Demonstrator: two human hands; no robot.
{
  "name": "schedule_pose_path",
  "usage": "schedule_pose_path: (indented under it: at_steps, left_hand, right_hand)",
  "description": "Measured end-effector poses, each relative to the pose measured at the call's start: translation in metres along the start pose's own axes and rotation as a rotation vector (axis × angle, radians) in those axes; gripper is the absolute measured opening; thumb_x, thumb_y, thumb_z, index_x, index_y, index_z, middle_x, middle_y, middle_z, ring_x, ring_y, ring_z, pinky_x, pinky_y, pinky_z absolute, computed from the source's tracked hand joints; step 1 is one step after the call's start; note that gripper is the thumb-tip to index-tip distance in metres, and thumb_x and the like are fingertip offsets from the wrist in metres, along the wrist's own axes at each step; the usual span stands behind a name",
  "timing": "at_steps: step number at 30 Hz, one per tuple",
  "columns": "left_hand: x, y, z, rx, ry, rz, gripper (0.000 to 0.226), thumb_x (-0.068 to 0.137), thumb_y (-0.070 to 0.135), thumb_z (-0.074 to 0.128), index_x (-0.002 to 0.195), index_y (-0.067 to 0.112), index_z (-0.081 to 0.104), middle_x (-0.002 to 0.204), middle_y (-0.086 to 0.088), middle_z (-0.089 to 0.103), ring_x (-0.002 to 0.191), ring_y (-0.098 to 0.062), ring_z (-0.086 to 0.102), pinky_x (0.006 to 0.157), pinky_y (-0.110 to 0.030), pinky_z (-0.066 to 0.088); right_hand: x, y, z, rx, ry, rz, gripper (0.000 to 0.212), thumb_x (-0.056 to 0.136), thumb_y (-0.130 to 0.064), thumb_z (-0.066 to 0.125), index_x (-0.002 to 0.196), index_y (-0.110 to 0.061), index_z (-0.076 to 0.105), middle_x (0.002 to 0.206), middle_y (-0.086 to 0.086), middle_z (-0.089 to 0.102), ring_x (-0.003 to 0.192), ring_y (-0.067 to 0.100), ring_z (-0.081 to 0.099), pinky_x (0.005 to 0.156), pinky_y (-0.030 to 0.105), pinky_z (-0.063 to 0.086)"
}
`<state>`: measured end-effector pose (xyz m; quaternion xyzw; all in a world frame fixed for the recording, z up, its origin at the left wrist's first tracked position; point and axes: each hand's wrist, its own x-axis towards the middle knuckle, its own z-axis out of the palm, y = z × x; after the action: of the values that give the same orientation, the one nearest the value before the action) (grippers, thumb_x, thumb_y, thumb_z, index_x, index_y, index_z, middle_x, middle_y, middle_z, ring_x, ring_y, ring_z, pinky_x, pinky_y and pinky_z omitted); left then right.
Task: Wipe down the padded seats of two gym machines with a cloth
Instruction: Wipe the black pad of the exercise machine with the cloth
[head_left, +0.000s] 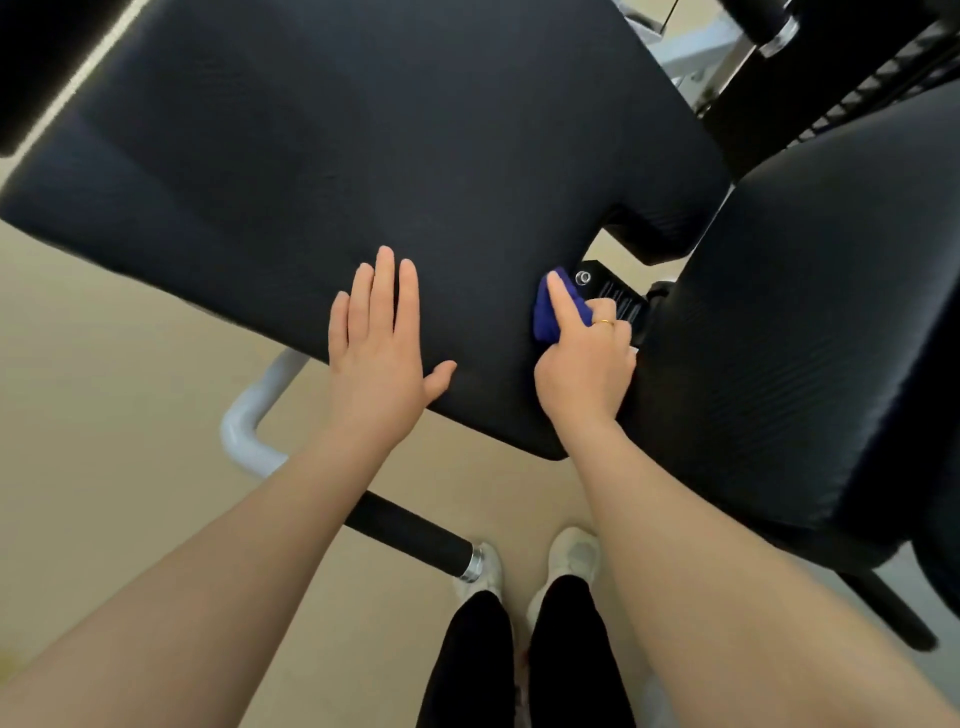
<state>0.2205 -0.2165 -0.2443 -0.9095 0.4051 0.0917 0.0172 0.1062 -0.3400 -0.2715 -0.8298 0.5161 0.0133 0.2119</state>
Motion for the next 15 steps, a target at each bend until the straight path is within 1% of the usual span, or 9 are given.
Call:
schedule_pose_path:
  at_steps: [2, 4, 6, 8, 9, 11, 13, 14, 15]
  left_hand:
    - [0.0, -0.002, 0.001, 0.015, 0.027, 0.007, 0.096, 0.075, 0.042, 0.07, 0.147, 0.005, 0.018, 0.156, -0.017, 0.016, 0.143, -0.033, 0.018, 0.114, -0.045, 0.015]
    - [0.001, -0.004, 0.001, 0.028, 0.044, 0.011, 0.097, 0.071, 0.043, 0.073, 0.144, 0.003, 0.025, 0.153, -0.019, 0.025, 0.139, -0.034, 0.028, 0.111, -0.047, 0.025]
    - [0.001, -0.006, 0.001, 0.043, 0.057, 0.008, 0.097, 0.067, 0.046, 0.074, 0.141, 0.002, 0.03, 0.15, -0.018, 0.032, 0.135, -0.033, 0.036, 0.107, -0.047, 0.032]
    - [0.002, -0.006, 0.0, 0.047, 0.055, 0.012, 0.098, 0.067, 0.049, 0.073, 0.142, 0.002, 0.03, 0.15, -0.017, 0.032, 0.135, -0.032, 0.037, 0.106, -0.045, 0.034]
    - [0.002, -0.007, -0.001, 0.041, 0.055, 0.02, 0.098, 0.069, 0.05, 0.071, 0.143, 0.003, 0.029, 0.151, -0.016, 0.03, 0.136, -0.031, 0.035, 0.107, -0.045, 0.032]
    - [0.001, -0.009, -0.002, 0.024, 0.081, 0.031, 0.09, 0.076, 0.049, 0.064, 0.144, 0.003, 0.027, 0.153, -0.017, 0.025, 0.139, -0.031, 0.031, 0.109, -0.044, 0.029]
    - [-0.002, -0.013, -0.004, 0.02, 0.127, 0.013, 0.075, 0.084, 0.046, 0.049, 0.142, 0.003, 0.029, 0.153, -0.019, 0.025, 0.139, -0.033, 0.029, 0.11, -0.046, 0.027]
    - [-0.003, -0.016, -0.006, 0.013, 0.146, -0.014, 0.071, 0.086, 0.045, 0.041, 0.142, 0.003, 0.029, 0.153, -0.02, 0.024, 0.14, -0.033, 0.027, 0.111, -0.046, 0.025]
    - [-0.003, -0.019, -0.007, 0.001, 0.158, -0.042, 0.068, 0.088, 0.043, 0.038, 0.142, 0.003, 0.028, 0.153, -0.021, 0.022, 0.141, -0.034, 0.023, 0.112, -0.047, 0.022]
  right_hand:
    - [-0.018, -0.001, 0.005, 0.032, -0.027, -0.109, 0.067, 0.083, -0.01, 0.048, 0.143, -0.035, 0.031, 0.122, 0.009, 0.048, 0.103, 0.03, 0.046, 0.087, 0.043, 0.04]
    - [-0.046, -0.004, 0.012, 0.035, -0.069, -0.269, 0.064, 0.078, -0.015, 0.051, 0.139, -0.029, 0.042, 0.108, 0.01, 0.055, 0.09, 0.029, 0.052, 0.074, 0.04, 0.043]
    - [-0.058, -0.003, 0.015, 0.047, -0.067, -0.348, 0.062, 0.073, -0.017, 0.052, 0.134, -0.026, 0.049, 0.1, 0.01, 0.059, 0.081, 0.029, 0.055, 0.067, 0.038, 0.044]
    - [-0.04, -0.003, 0.013, 0.034, -0.015, -0.369, 0.06, 0.078, -0.013, 0.054, 0.136, -0.028, 0.047, 0.107, 0.011, 0.057, 0.088, 0.03, 0.053, 0.071, 0.039, 0.043]
    - [-0.027, -0.006, 0.01, 0.035, 0.0, -0.308, 0.061, 0.082, -0.012, 0.053, 0.139, -0.031, 0.042, 0.114, 0.01, 0.054, 0.095, 0.03, 0.051, 0.076, 0.04, 0.042]
    - [-0.001, -0.015, 0.006, 0.07, 0.034, -0.111, 0.062, 0.088, -0.013, 0.049, 0.143, -0.035, 0.032, 0.127, 0.008, 0.045, 0.108, 0.028, 0.044, 0.088, 0.041, 0.038]
    - [0.002, -0.029, 0.008, 0.078, 0.058, -0.001, 0.064, 0.091, -0.011, 0.046, 0.146, -0.034, 0.024, 0.136, 0.008, 0.037, 0.115, 0.028, 0.04, 0.096, 0.04, 0.035]
    - [-0.005, -0.037, 0.009, 0.076, 0.052, -0.025, 0.064, 0.091, -0.009, 0.047, 0.147, -0.03, 0.023, 0.137, 0.011, 0.036, 0.114, 0.03, 0.04, 0.096, 0.041, 0.035]
    - [-0.015, -0.045, 0.011, 0.072, 0.053, -0.12, 0.065, 0.088, -0.008, 0.051, 0.146, -0.024, 0.028, 0.135, 0.014, 0.04, 0.11, 0.033, 0.044, 0.093, 0.043, 0.039]
